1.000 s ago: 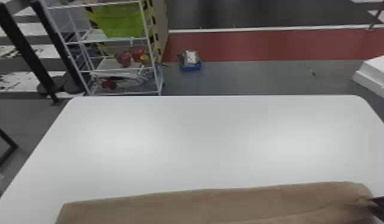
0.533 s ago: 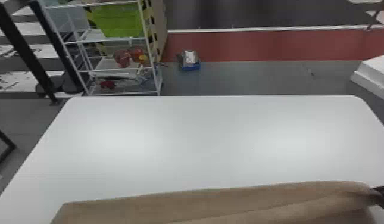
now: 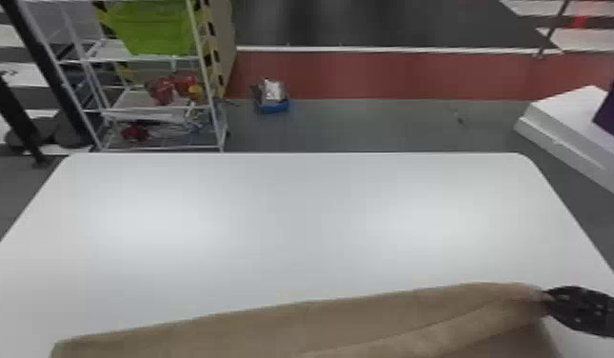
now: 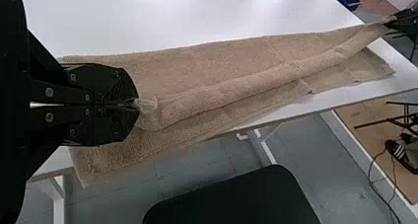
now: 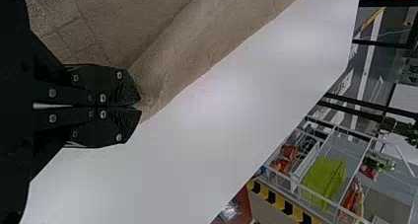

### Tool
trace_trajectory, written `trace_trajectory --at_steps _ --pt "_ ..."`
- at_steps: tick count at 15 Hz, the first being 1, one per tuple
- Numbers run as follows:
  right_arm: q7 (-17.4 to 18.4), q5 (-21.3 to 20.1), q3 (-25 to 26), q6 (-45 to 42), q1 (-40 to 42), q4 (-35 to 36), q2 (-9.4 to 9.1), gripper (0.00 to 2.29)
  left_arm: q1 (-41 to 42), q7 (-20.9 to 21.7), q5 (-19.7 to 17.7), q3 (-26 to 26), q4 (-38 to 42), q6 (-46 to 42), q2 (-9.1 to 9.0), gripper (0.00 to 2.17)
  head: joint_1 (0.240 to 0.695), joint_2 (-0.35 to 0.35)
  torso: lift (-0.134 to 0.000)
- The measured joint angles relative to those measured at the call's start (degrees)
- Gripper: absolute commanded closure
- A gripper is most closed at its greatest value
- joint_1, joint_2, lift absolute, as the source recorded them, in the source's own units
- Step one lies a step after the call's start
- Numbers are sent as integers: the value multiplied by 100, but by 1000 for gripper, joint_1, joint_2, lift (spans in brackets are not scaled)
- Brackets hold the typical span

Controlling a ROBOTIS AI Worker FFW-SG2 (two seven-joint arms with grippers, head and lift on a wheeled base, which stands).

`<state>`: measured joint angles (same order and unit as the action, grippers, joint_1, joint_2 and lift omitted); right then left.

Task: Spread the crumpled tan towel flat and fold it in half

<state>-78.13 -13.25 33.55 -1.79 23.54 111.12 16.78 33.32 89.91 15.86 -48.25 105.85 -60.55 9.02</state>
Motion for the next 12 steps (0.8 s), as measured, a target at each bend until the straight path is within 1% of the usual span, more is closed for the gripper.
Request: trace_trajectory --at_steps 1,2,3,6,7,12 --pt "0 -1 -5 -15 6 -15 0 1389 9 0 45 33 -62 -25 14 1413 695 0 -123" --pt "0 -2 -10 -27 8 -29 0 1389 31 0 81 64 -117 -55 30 1301 695 -1 -123" --pt "0 -2 -13 -33 9 -36 0 1389 56 0 98 88 -156 -102 46 1139 695 -2 -123" --pt "0 -2 -20 -36 11 -38 -6 1389 129 0 124 107 -205 -212 105 302 695 1 -123" --pt "0 -2 -22 -36 11 -38 -7 1389 146 0 134 97 -207 -212 123 147 695 4 -123" --pt "0 -21 -24 -217 143 4 -8 1389 173 0 335 46 -229 -207 172 151 695 33 -123"
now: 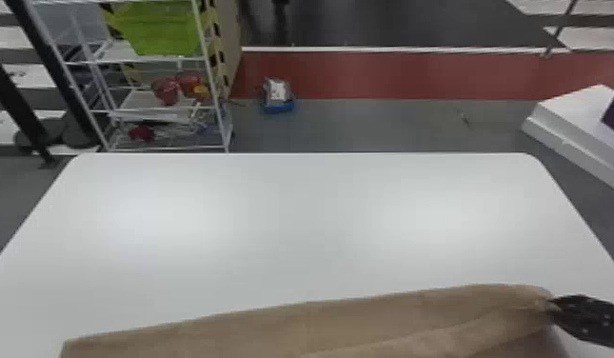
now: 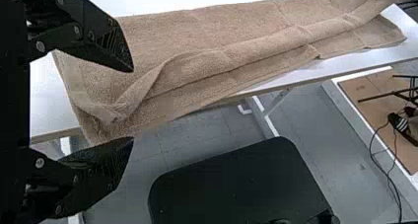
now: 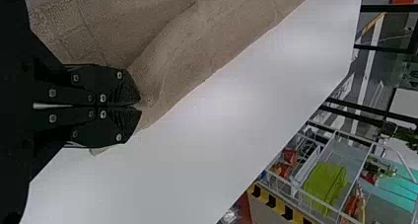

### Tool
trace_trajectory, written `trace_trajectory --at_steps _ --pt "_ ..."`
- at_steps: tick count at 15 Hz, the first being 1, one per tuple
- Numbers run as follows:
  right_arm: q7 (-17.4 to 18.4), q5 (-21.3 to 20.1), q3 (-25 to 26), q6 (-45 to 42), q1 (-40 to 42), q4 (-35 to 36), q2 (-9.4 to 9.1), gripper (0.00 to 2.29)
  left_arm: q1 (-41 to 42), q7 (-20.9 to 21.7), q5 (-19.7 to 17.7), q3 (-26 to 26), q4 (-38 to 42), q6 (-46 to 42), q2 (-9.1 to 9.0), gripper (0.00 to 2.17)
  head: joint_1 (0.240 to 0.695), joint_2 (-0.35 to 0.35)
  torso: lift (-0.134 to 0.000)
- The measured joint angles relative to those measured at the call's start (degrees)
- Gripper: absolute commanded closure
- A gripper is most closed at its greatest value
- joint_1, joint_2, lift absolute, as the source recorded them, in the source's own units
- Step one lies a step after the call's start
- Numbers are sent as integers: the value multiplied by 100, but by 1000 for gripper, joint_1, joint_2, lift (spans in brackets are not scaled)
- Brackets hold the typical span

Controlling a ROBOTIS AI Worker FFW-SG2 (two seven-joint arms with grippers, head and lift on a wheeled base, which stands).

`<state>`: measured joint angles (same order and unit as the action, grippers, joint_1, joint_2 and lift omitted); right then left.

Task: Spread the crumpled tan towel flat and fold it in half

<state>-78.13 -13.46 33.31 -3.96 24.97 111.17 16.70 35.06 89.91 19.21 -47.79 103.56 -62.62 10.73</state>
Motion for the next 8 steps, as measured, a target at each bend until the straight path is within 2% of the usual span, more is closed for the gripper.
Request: trace_trajectory --at_steps 8 --pt "54 -763 163 -2131 624 -72 13 1389 -23 0 145 103 -55 18 25 154 695 49 -123"
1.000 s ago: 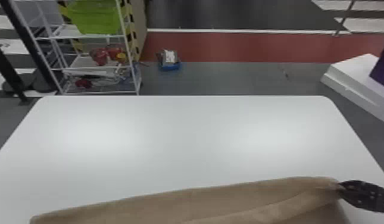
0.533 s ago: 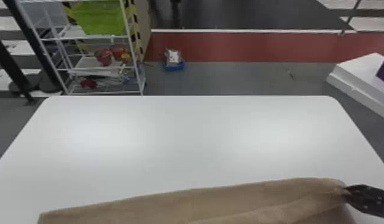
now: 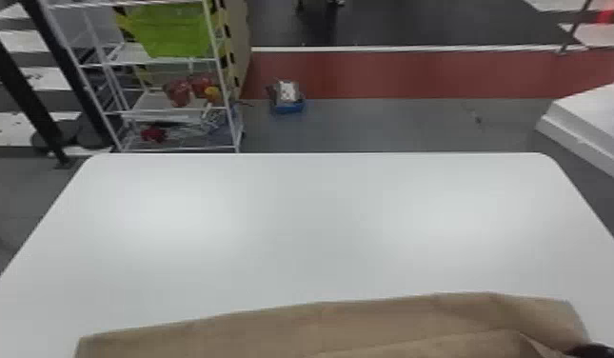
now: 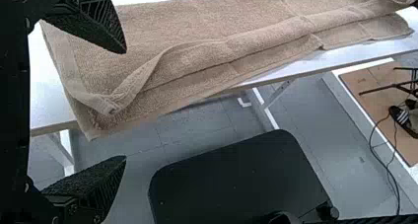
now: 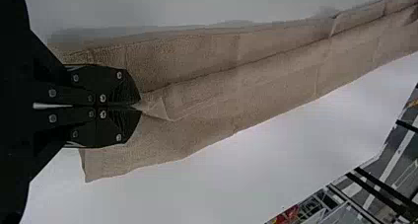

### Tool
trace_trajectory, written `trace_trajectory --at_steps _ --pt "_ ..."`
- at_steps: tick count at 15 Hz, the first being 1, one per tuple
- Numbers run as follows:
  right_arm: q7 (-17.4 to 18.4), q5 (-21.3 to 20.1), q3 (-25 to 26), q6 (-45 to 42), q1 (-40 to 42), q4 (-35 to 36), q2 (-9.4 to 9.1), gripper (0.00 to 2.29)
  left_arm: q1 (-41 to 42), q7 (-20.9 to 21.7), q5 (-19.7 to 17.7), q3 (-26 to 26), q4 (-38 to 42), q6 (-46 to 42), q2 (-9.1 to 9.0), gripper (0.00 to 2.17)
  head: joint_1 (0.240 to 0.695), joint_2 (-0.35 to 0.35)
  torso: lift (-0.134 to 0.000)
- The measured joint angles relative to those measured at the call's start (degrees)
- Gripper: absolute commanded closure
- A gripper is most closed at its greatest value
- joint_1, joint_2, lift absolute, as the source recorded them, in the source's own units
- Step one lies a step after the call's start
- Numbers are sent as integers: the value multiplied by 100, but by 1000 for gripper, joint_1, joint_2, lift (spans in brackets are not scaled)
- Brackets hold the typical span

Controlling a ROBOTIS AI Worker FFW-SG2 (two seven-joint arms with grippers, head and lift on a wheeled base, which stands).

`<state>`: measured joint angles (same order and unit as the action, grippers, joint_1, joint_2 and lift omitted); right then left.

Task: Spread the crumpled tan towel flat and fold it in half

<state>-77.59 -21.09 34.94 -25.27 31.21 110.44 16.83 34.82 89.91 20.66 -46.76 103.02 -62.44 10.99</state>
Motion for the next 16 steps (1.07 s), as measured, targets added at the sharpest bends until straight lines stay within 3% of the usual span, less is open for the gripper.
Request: trace_trajectory --at_steps 4,9,12,13,14,15,16 --pt "226 -126 155 -732 -182 -319 75 1389 -1 0 0 27 -46 -11 -19 154 695 11 -123" --pt "224 293 576 -1071 -310 -597 146 1386 3 0 0 27 -77 -15 -49 154 695 -66 -123" --pt "226 195 515 -1512 -192 -905 147 1366 -14 0 0 66 -76 -4 -70 154 695 -66 -123" --pt "218 147 504 -1537 -182 -981 163 1129 -20 0 -7 75 -65 -2 -75 154 695 -69 -123" --pt "205 125 532 -1539 -188 -1037 203 545 -33 0 -24 75 -43 0 -78 151 695 -78 -123" --pt "189 134 588 -1520 -201 -1069 234 184 -50 0 -37 63 -32 0 -79 151 695 -104 -123" --pt "159 173 674 -1466 -213 -1086 256 60 -73 0 -48 41 -27 7 -79 151 695 -118 -123"
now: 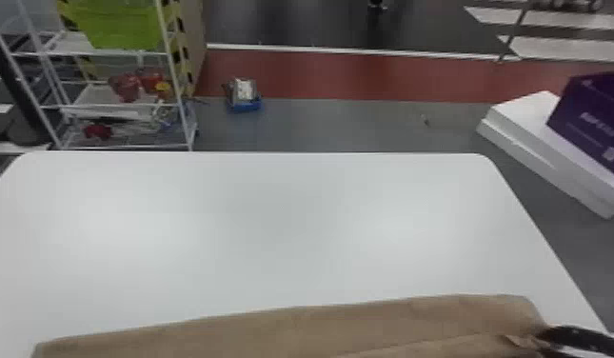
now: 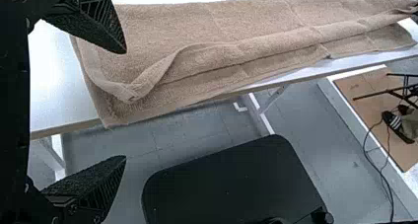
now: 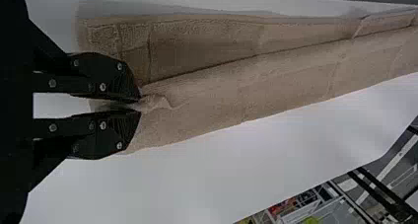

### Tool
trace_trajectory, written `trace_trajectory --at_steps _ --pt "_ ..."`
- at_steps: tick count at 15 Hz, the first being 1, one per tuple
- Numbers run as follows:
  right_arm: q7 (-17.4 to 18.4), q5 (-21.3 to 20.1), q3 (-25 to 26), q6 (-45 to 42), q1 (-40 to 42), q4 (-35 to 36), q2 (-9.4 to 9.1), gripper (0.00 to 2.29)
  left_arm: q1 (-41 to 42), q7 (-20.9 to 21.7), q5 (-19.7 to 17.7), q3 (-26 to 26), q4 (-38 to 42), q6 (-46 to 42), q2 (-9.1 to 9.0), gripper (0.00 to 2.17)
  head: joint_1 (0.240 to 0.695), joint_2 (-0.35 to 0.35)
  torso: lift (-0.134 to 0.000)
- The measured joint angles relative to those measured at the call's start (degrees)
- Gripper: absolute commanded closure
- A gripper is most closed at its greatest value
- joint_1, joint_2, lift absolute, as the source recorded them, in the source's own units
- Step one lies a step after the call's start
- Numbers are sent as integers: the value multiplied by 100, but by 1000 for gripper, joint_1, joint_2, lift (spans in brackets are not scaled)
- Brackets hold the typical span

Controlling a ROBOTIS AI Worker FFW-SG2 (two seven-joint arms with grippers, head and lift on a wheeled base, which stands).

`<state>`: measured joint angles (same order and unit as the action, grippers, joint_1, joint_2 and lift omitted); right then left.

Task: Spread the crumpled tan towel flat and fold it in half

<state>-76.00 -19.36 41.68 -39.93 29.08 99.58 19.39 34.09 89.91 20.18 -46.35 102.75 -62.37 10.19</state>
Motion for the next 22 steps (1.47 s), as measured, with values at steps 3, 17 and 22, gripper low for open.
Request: trace_trajectory --at_steps 3,17,22 --pt "-203 100 262 77 39 -9 11 63 -62 0 -8 -43 4 45 0 151 695 -154 -123" --pt "-204 1135 -72 3767 161 1290 -22 475 -73 0 -71 -123 52 95 -37 151 695 -109 -123" --pt "-204 658 -328 4090 331 1612 -20 529 -75 0 -93 -121 29 95 -5 151 695 -75 -123"
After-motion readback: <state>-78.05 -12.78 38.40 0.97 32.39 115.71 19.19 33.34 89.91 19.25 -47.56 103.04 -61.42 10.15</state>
